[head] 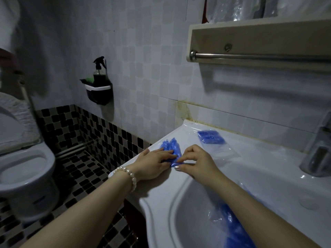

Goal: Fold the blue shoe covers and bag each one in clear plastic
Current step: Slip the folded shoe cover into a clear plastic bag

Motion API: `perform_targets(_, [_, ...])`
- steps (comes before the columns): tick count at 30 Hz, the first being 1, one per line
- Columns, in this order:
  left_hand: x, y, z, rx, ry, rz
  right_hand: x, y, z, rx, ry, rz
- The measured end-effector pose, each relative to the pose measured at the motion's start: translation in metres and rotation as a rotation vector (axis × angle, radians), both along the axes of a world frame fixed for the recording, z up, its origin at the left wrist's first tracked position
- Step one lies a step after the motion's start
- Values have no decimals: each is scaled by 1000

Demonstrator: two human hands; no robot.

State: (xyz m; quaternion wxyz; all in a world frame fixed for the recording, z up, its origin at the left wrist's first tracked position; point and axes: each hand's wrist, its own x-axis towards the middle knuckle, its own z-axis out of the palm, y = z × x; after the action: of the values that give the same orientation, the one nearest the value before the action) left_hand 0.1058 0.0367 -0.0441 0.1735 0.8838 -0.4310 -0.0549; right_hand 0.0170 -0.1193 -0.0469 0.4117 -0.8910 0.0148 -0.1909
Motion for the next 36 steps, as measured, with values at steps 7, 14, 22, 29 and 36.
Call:
perform_targets(7, [-5,1,5,-124,112,41,12,11,12,-312,242,-127])
perform_targets(14, [-5,4,1,-131,16,45,13,18,17,-332,325,-252])
perform_targets(22, [1,3,-5,-156,19,39,0,1,-13,-345,-217,-183])
perform_targets(29, [1,6,0,-203,132,37,9,0,1,-374,93,-152])
perform_targets(36, [15,5,-18,-385,286,24,19,5,3,-469,257,-194])
